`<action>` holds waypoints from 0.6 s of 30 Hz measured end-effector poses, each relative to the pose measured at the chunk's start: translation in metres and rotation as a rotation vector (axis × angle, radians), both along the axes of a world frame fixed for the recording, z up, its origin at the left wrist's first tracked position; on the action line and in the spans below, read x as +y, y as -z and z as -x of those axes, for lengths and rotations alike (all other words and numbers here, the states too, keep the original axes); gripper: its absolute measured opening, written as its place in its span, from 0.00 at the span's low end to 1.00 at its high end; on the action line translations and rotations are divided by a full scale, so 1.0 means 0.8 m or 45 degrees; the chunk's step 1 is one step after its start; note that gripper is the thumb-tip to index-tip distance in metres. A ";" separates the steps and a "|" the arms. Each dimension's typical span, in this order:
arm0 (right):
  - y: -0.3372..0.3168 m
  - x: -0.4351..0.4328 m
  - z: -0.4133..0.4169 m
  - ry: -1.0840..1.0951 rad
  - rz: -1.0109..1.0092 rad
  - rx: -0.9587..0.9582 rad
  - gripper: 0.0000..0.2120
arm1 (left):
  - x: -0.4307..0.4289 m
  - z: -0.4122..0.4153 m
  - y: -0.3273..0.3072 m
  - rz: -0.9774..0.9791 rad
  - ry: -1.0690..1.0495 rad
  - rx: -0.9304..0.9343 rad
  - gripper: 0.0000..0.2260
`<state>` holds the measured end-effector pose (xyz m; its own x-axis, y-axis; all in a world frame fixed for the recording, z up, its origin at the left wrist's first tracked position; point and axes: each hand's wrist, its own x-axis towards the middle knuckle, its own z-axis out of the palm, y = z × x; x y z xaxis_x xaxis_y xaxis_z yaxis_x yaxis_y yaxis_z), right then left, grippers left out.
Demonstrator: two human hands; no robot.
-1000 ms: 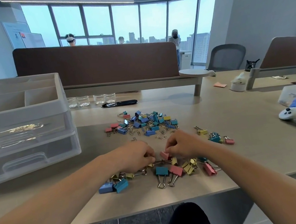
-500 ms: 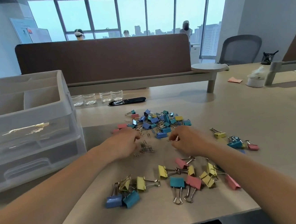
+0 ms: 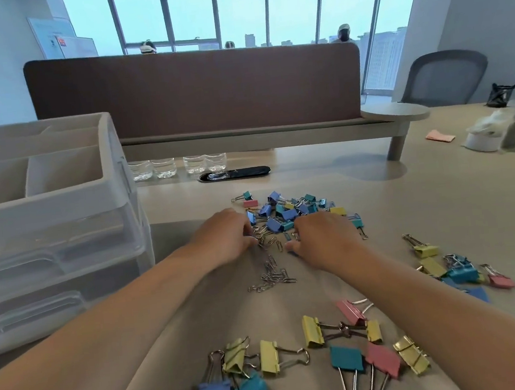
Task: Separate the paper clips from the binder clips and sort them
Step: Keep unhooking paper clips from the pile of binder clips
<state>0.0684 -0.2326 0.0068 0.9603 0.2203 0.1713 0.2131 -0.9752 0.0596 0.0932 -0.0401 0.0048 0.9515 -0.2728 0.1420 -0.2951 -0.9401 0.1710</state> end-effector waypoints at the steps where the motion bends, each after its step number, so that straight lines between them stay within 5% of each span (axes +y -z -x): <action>1: 0.001 0.001 -0.001 0.007 -0.006 0.000 0.16 | -0.001 -0.001 0.002 -0.002 0.007 -0.007 0.10; 10: -0.012 -0.009 -0.007 0.126 -0.398 0.256 0.12 | -0.002 0.000 0.006 0.120 -0.068 0.069 0.07; 18: -0.023 -0.008 0.016 0.095 -0.491 0.239 0.11 | 0.010 0.019 -0.005 0.226 -0.082 0.189 0.09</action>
